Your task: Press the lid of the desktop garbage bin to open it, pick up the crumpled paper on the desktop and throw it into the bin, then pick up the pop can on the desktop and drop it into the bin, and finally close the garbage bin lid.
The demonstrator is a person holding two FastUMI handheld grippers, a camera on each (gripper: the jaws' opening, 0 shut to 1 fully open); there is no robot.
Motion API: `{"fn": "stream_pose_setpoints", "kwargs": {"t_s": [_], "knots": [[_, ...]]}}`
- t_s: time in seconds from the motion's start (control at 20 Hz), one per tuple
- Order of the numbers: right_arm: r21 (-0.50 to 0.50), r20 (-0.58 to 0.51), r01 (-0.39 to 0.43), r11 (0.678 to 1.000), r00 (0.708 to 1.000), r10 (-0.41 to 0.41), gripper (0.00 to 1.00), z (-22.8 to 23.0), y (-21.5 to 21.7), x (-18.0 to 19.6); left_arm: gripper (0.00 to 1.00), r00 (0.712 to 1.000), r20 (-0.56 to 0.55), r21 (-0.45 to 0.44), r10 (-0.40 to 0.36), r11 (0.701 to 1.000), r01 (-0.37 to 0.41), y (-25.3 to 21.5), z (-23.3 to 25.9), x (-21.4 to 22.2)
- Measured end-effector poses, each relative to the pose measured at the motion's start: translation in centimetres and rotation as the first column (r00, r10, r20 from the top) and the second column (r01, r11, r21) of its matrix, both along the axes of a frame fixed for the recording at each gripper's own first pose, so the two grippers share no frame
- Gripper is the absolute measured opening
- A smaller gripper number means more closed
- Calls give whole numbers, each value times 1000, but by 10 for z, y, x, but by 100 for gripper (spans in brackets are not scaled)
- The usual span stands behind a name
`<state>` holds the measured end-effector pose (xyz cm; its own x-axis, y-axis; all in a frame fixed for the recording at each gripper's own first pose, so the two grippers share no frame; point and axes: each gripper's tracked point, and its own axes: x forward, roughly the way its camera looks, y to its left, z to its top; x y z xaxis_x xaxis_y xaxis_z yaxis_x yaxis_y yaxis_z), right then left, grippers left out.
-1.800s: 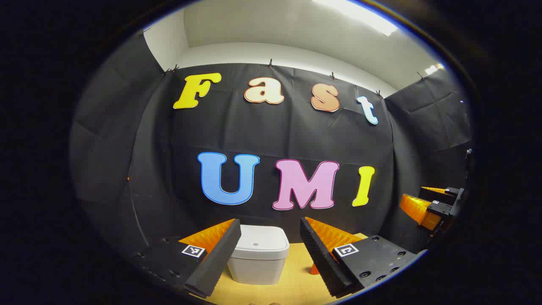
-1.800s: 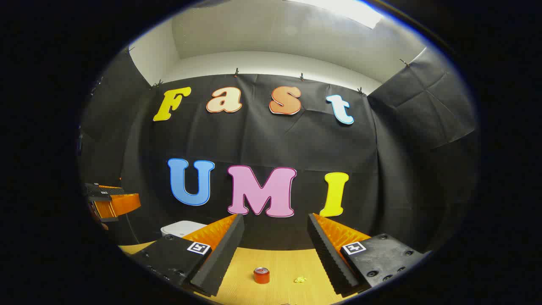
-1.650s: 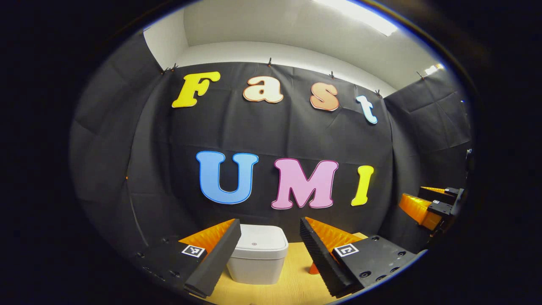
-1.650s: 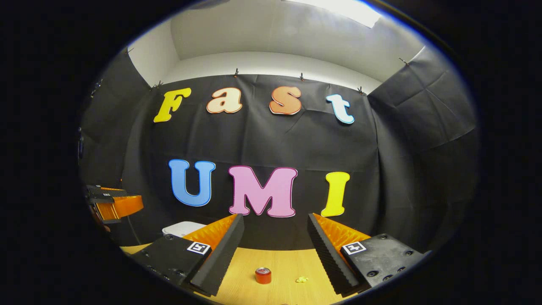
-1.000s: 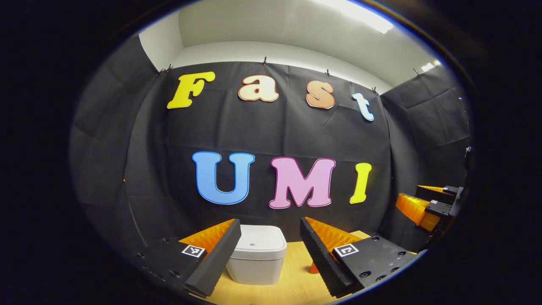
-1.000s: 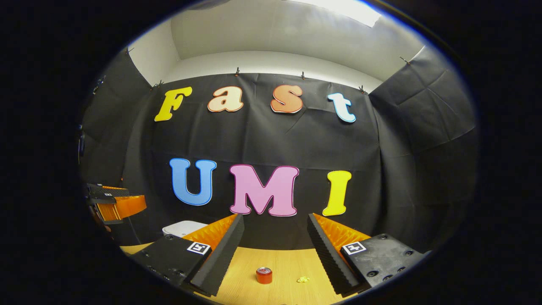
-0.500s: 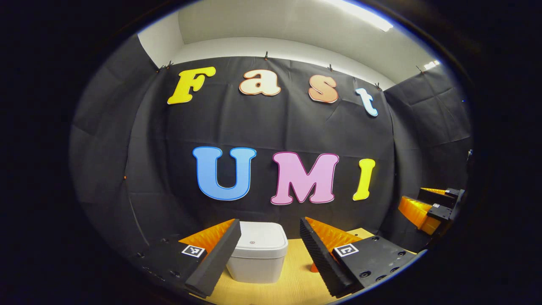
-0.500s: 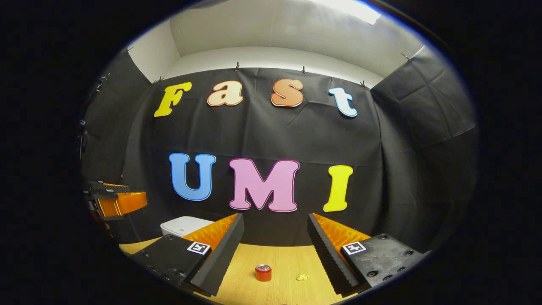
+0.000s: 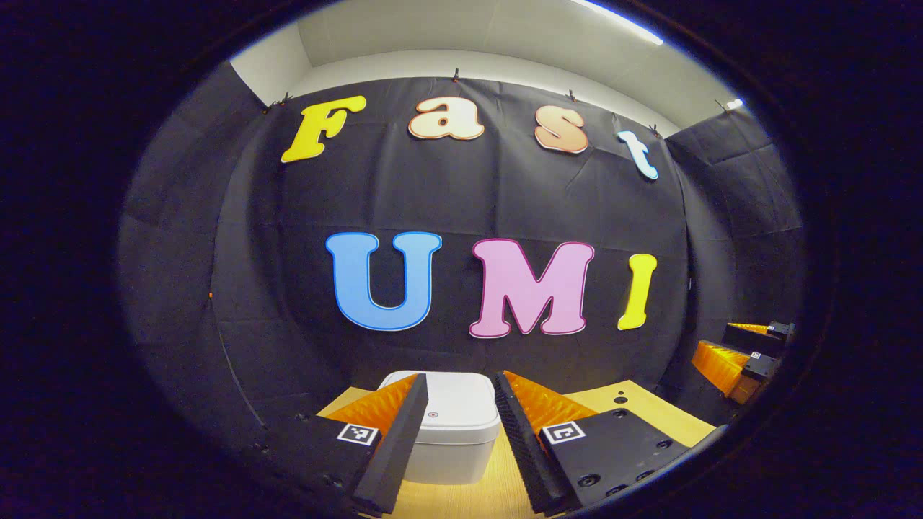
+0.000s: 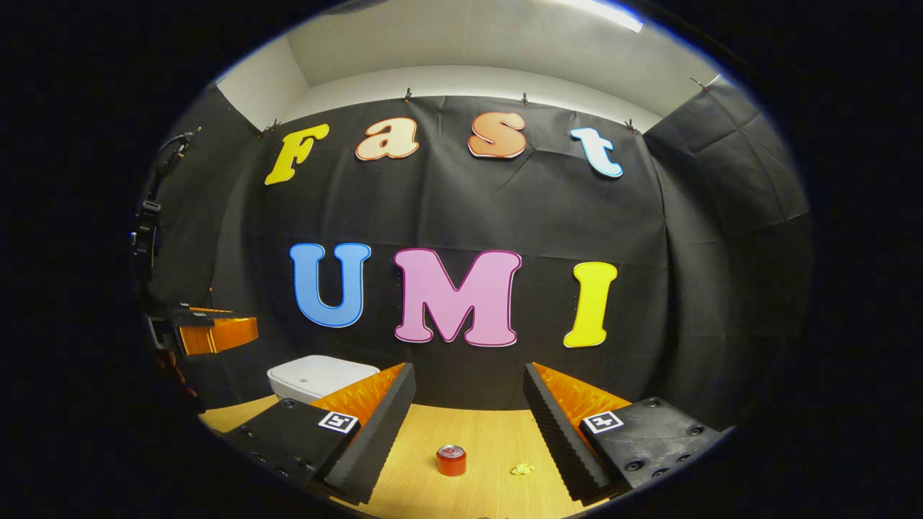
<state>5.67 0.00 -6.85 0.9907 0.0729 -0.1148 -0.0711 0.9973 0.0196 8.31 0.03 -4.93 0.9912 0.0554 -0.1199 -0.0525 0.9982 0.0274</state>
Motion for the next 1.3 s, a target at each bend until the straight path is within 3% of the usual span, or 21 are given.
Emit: {"fn": "stream_pose_setpoints", "kwargs": {"t_s": [0.2, 0.25, 0.45, 0.55, 0.75, 1.0, 1.3], "knots": [[18, -42, -32, 999, 999, 33, 97, -29, 3, 20, 48, 998, -44, 24, 35, 999, -34, 12, -29, 30], [18, -53, -41, 999, 998, 42, 97, -35, 3, 25, 39, 997, -58, 25, 44, 999, -43, 16, -38, 39], [20, -74, -74, 997, 994, 76, 97, -53, 2, 44, 25, 989, -117, 32, 90, 996, -87, 32, -73, 69], [24, -85, -89, 996, 992, 91, 97, -61, 0, 51, 7, 984, -152, 40, 97, 995, -92, 37, -90, 82], [35, -102, -88, 995, 991, 91, 97, -73, -9, 61, 6, 975, -206, 44, 80, 996, -72, 43, -116, 103], [44, -105, -77, 996, 991, 81, 96, -79, -21, 69, 6, 955, -292, -22, 51, 998, -60, 43, -146, 113], [58, -100, -68, 996, 992, 73, 97, -77, -34, 61, 7, 950, -313, 48, 6, 999, 9, 40, -156, 107]]}}
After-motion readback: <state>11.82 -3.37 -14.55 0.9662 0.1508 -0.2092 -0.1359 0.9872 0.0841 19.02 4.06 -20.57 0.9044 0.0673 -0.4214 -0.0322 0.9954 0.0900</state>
